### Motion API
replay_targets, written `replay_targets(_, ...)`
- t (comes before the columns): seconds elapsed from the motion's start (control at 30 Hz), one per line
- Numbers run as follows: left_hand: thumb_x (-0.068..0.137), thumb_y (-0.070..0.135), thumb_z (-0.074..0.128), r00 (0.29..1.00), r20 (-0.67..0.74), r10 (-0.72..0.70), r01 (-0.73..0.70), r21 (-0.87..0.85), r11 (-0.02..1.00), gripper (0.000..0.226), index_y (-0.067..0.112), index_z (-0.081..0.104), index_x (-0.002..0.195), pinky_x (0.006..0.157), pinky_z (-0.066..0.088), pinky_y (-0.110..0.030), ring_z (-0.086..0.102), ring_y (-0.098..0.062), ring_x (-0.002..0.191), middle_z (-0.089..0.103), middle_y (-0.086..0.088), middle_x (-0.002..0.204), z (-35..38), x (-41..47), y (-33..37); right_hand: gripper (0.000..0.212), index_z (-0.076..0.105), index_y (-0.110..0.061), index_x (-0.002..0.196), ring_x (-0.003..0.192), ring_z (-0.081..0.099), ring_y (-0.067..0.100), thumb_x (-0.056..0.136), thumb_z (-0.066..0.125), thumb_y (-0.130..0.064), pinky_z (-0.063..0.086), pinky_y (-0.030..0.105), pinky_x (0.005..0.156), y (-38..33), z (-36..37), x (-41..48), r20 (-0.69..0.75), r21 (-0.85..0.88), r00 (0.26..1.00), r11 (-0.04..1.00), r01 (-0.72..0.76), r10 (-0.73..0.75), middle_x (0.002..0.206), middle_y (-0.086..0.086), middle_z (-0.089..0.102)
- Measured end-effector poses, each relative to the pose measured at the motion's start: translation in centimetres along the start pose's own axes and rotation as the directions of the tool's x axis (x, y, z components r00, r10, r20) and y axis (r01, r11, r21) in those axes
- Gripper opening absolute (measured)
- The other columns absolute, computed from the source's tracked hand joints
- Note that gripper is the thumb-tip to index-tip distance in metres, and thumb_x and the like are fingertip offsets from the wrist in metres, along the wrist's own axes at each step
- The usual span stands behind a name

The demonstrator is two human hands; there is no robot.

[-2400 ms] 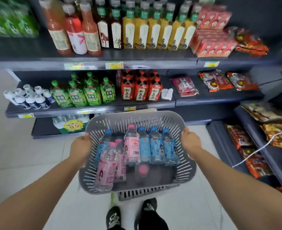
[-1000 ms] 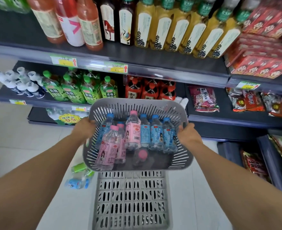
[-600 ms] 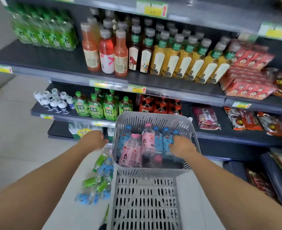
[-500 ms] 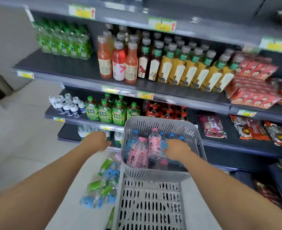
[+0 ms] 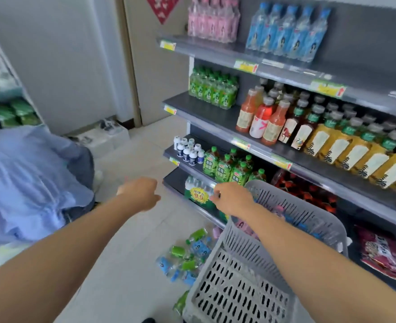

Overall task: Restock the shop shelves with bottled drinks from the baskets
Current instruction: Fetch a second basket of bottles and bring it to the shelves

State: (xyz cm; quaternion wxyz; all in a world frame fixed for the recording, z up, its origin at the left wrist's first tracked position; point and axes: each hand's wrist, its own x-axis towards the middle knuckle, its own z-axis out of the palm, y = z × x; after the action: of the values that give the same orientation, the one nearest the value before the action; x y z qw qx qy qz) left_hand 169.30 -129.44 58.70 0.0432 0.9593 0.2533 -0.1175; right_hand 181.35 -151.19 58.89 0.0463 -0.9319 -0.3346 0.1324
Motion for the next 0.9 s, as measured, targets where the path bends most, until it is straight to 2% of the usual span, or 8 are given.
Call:
replay_targets(0.1, 0.095, 0.043, 0.047, 0.993, -0.065, -0.096, 0.096, 0.005, 0.995, 0.039, 0.017, 0.052, 0.123, 0.088, 0.045, -0.036, 0.053, -0.029, 0.115, 0.055, -0.007, 0.127, -1.2, -4.0, -5.7, 0.031, 0.062, -0.016, 0.108, 0.096, 0.062, 0.027, 0.094, 0.048, -0.04, 0.052, 0.037, 0.08, -6.6, -0.7, 0.7, -0.115, 0.018, 0.978, 0.984, 0.177, -0.173, 0.103, 0.006, 0.067)
replay_targets(0.2, 0.093, 0.038, 0.048, 0.968, -0.13, -0.216, 0.214, -0.024, 0.976, 0.03, 0.017, 0.055, 0.114, 0.083, 0.048, -0.037, 0.055, -0.029, 0.106, 0.058, -0.008, 0.117, -3.1, -7.9, -10.9, 0.032, 0.06, -0.018, 0.115, 0.104, 0.06, 0.03, 0.093, 0.051, -0.039, 0.046, 0.033, 0.077, -13.2, -1.3, 1.4, -0.187, 0.027, 0.937, 0.952, 0.305, -0.295, 0.11, 0.006, 0.066)
replay_targets(0.33, 0.094, 0.039, 0.048, 0.895, -0.219, -0.39, 0.379, -0.092, 0.921, 0.033, 0.021, 0.054, 0.121, 0.083, 0.046, -0.037, 0.055, -0.03, 0.111, 0.057, -0.006, 0.123, -5.1, -13.9, -18.7, 0.034, 0.059, -0.019, 0.118, 0.108, 0.058, 0.032, 0.093, 0.051, -0.04, 0.045, 0.037, 0.082, -22.6, -2.1, 1.9, -0.218, 0.006, 0.862, 0.882, 0.471, -0.459, 0.115, 0.006, 0.065)
replay_targets(0.47, 0.094, 0.041, 0.05, 0.8, -0.305, -0.516, 0.514, -0.094, 0.852, 0.037, 0.018, 0.054, 0.122, 0.081, 0.046, -0.036, 0.057, -0.031, 0.108, 0.058, -0.007, 0.121, -6.0, -21.1, -26.5, 0.033, 0.06, -0.015, 0.115, 0.103, 0.059, 0.032, 0.093, 0.052, -0.039, 0.047, 0.036, 0.08, -33.0, -2.2, 0.9, -0.246, -0.007, 0.76, 0.785, 0.619, -0.602, 0.112, 0.008, 0.064)
replay_targets(0.57, 0.092, 0.042, 0.051, 0.712, -0.343, -0.612, 0.618, -0.109, 0.779, 0.035, 0.019, 0.056, 0.118, 0.083, 0.05, -0.039, 0.059, -0.03, 0.104, 0.06, -0.007, 0.115, -6.4, -26.7, -31.8, 0.033, 0.06, -0.012, 0.113, 0.099, 0.06, 0.03, 0.094, 0.052, -0.038, 0.051, 0.041, 0.08, -40.7, -2.1, -0.7, -0.273, -0.002, 0.659, 0.686, 0.728, -0.7, 0.106, 0.008, 0.065)
replay_targets(0.7, 0.092, 0.039, 0.051, 0.596, -0.377, -0.709, 0.725, -0.127, 0.677, 0.03, 0.02, 0.057, 0.114, 0.073, 0.051, -0.038, 0.061, -0.029, 0.097, 0.062, -0.005, 0.109, -6.3, -33.8, -38.0, 0.032, 0.059, -0.012, 0.117, 0.106, 0.057, 0.034, 0.094, 0.05, -0.033, 0.046, 0.04, 0.083, -50.9, -1.4, -3.3, -0.288, -0.018, 0.532, 0.56, 0.828, -0.796, 0.115, 0.012, 0.063)
replay_targets(0.9, 0.093, 0.038, 0.053, 0.459, -0.391, -0.798, 0.816, -0.171, 0.553, 0.029, 0.019, 0.056, 0.114, 0.074, 0.053, -0.036, 0.062, -0.022, 0.089, 0.063, -0.003, 0.104, -5.7, -42.7, -46.5, 0.028, 0.061, -0.011, 0.109, 0.094, 0.059, 0.033, 0.093, 0.053, -0.032, 0.049, 0.038, 0.076, -64.5, 0.1, -7.3, -0.245, 0.014, 0.399, 0.408, 0.913, -0.884, 0.098, 0.01, 0.065)
